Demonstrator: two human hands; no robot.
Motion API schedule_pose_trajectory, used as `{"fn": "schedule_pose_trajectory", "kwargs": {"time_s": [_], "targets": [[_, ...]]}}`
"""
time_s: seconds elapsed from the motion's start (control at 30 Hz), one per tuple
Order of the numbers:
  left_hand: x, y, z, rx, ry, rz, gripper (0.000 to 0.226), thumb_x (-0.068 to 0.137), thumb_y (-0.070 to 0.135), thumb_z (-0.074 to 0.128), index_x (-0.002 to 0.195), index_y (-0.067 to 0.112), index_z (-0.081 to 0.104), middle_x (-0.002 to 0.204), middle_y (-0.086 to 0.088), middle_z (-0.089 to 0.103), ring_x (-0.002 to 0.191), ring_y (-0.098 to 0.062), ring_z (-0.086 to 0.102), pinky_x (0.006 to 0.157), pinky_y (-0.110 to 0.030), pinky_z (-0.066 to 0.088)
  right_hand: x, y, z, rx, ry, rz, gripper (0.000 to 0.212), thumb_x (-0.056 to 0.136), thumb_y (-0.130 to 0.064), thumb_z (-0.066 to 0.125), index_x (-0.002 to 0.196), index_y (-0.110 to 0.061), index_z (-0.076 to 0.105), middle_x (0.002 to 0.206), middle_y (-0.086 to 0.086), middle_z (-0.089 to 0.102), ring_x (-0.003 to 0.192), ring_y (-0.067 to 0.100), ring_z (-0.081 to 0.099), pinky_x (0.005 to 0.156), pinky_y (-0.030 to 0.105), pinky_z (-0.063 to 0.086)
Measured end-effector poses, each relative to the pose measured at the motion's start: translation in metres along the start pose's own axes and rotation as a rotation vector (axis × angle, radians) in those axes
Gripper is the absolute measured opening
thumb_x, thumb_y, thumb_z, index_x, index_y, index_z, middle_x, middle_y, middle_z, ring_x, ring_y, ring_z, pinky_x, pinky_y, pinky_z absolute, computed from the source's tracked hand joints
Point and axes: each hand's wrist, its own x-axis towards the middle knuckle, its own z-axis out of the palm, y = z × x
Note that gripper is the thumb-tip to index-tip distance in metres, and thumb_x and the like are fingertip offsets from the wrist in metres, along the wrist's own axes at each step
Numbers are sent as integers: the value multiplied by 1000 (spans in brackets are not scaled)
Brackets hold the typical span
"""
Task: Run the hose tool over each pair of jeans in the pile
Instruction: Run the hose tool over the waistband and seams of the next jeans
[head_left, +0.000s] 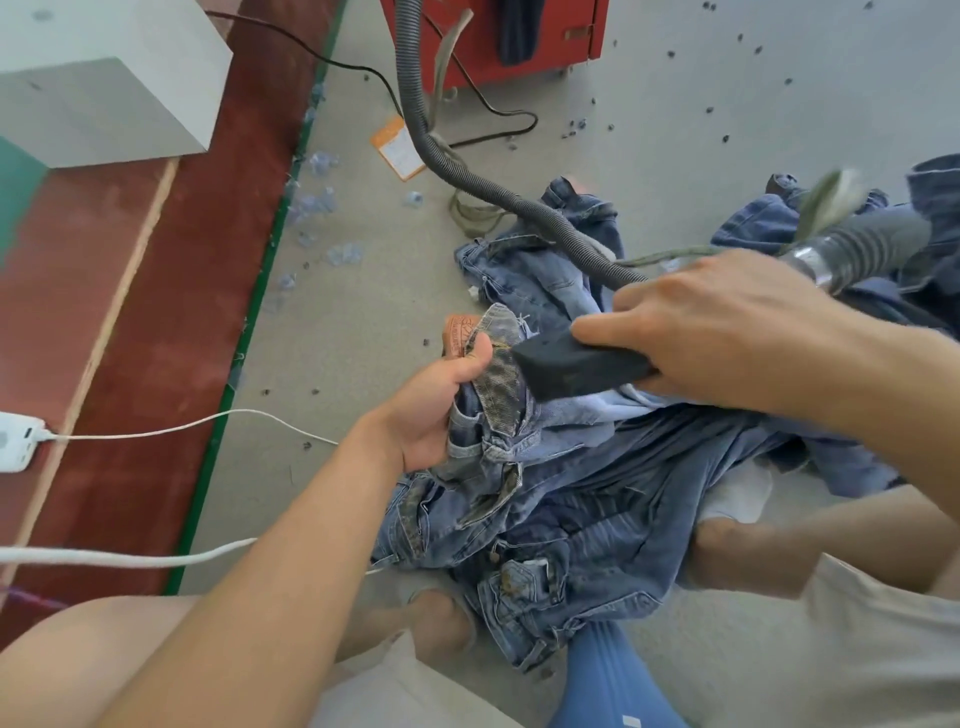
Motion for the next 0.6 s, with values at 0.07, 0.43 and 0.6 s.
{"fn": "schedule_pose_trajectory", "kwargs": {"time_s": [0.07,0.43,0.6], "targets": [[2,-1,-1,14,-4,5,60,98,52,55,136,6,61,133,-20,67,121,-34,67,95,-43,57,1,2,1,-79,-6,24,24,95,-32,62,107,-41,43,71,-11,42,52,12,47,43,29,36],[3,-3,3,-49,18,14,50,104,46,49,132,8,66,131,-23,67,117,-37,69,88,-43,60,4,-5,18,-77,2,-114,27,93,-24,63,113,-34,48,74,-8,43,57,21,54,44,31,37],[3,-3,6,-1,24,20,56,103,48,50,139,6,59,135,-24,64,122,-39,65,95,-46,58,4,-3,21,-93,3,-92,25,97,-22,59,116,-34,48,76,-7,47,59,22,57,48,34,46]]}}
